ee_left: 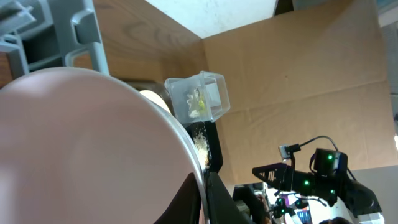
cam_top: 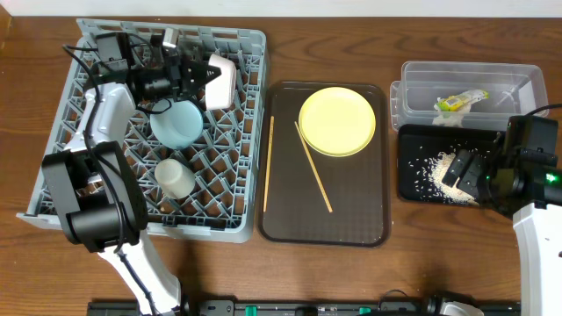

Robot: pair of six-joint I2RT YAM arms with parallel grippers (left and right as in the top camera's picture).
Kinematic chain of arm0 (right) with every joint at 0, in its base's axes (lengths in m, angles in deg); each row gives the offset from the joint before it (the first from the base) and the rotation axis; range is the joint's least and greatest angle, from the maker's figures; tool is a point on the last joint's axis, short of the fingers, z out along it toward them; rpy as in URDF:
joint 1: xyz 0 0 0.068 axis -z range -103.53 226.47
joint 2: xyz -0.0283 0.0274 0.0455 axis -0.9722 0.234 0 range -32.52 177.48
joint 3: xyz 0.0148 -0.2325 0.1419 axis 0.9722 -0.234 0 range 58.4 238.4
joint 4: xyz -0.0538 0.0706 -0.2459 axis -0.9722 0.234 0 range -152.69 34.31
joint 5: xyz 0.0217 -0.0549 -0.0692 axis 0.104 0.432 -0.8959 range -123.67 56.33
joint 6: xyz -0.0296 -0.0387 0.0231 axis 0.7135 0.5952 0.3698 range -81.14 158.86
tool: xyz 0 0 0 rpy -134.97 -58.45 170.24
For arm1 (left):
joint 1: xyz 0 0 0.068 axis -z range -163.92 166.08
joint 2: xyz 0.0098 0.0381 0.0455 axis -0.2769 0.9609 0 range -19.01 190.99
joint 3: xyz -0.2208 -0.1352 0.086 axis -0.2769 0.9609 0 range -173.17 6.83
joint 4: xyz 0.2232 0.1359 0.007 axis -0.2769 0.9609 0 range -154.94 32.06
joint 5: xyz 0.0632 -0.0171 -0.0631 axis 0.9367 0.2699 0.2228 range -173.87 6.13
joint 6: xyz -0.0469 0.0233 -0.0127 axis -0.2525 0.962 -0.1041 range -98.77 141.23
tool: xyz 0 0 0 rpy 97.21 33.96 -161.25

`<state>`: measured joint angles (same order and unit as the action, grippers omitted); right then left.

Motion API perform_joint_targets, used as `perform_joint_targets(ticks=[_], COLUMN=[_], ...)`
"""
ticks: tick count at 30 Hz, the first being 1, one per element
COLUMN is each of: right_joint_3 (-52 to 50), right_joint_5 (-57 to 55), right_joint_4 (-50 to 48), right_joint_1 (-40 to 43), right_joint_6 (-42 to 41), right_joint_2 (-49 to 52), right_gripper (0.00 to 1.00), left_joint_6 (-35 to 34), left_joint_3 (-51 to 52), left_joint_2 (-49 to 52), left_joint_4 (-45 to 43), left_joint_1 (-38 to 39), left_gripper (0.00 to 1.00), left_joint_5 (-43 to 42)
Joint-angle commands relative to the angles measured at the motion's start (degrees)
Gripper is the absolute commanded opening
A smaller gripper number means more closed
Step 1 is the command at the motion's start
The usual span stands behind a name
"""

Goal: Sort waste into correct bins and load items into the dishwasher
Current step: 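Carry the pink bowl to the rack and release it with the left gripper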

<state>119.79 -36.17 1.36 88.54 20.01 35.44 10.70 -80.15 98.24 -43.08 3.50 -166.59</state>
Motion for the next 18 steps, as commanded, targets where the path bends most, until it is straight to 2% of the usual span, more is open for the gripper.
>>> perform_joint_targets(ticks=[1, 6, 8, 10, 12, 14, 16, 18], right_joint_3=[0.52, 0.52, 0.52, 0.52, 0.52, 0.52, 0.52, 0.52], right_joint_5=[0.02, 0.02, 0.02, 0.02, 0.02, 0.02, 0.0, 0.02], right_joint_4=[0.04, 0.04, 0.0, -0.02, -0.02, 0.0, 0.0, 0.02], right_joint_1=[0.48, 0.5, 0.5, 0.5, 0.5, 0.5, 0.5, 0.5], right_joint_6=[0.5, 0.52, 0.5, 0.5, 0.5, 0.5, 0.52, 0.52], right_joint_2=[-0.61, -0.61, -0.61, -0.61, -0.61, -0.61, -0.61, -0.61], right_gripper=[0.99, 0.99, 0.99, 0.99, 0.99, 0.99, 0.99, 0.99], left_joint_6=[-0.31, -0.37, -0.37, -0.37, -0.37, -1.07, -2.03, -2.27], left_joint_3=[-0.42, -0.42, -0.42, -0.42, -0.42, -0.42, -0.42, -0.42], left_joint_2=[1.38, 1.38, 1.38, 1.38, 1.38, 1.36, 1.31, 0.94], left_joint_4=[-0.15, -0.07, -0.11, -0.09, -0.13, -0.11, -0.11, -0.07], left_joint_1=[-1.62, -4.24, -5.22, -5.97, -6.58, -7.34, -7.85, -8.55], left_gripper=[0.06, 0.11, 0.23, 0.31, 0.45, 0.49, 0.59, 0.63], left_joint_5=[0.2, 5.51, 6.58, 7.39, 7.39, 7.37, 7.37, 7.37])
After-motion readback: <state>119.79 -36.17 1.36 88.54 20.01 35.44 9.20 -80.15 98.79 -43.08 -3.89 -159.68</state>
